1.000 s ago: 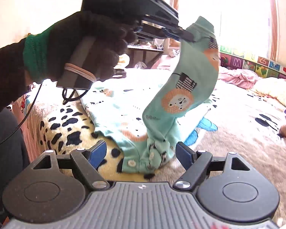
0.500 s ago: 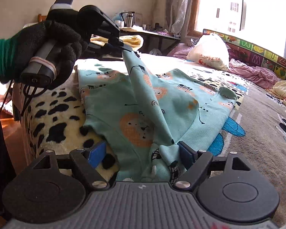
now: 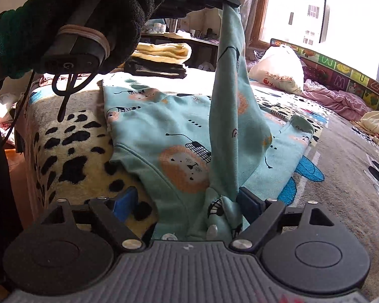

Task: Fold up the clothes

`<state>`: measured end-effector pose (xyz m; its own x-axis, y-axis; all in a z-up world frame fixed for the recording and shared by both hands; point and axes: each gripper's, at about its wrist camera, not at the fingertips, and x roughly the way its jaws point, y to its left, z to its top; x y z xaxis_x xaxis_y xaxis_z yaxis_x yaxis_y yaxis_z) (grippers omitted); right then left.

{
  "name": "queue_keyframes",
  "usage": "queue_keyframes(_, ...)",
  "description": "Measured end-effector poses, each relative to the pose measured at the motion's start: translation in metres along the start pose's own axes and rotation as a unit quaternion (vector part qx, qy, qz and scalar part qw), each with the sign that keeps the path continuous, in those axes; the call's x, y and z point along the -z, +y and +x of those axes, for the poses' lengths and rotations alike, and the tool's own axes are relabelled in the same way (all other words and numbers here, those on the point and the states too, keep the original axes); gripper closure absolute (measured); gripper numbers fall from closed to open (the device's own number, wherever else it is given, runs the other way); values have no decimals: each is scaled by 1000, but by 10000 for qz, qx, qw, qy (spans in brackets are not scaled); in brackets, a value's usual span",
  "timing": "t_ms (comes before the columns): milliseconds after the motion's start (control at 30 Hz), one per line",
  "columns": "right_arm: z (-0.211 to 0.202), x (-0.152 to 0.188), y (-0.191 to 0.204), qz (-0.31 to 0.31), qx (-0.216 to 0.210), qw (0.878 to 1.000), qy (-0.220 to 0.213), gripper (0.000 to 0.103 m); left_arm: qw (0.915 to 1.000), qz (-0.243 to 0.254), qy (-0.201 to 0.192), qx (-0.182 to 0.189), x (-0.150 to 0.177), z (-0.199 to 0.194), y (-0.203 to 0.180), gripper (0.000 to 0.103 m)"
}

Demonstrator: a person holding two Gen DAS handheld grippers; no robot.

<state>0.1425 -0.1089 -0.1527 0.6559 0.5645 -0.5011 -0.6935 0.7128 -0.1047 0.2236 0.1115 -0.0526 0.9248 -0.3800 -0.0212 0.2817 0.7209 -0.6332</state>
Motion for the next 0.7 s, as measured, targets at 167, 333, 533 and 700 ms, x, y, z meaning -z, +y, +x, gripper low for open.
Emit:
queue_keyframes(167,-13,-15,-26,290,-279,9989,-259,19,9985,285,43,466,12,25,-29,99)
queue_keyframes(333,-5,-33,-68,937,-862,9907,-487,15,9973,528,255,432,21,6,-25,99)
queue_keyframes(533,30,-51,-81,1266,-1266,9829,-438,14,9987,395,79,-298,13,-35,19,99)
queue_keyframes(700,76,-54,-81,1316,-1594,9767,581,7,9957,-45,274,-885,22,-44,72,99)
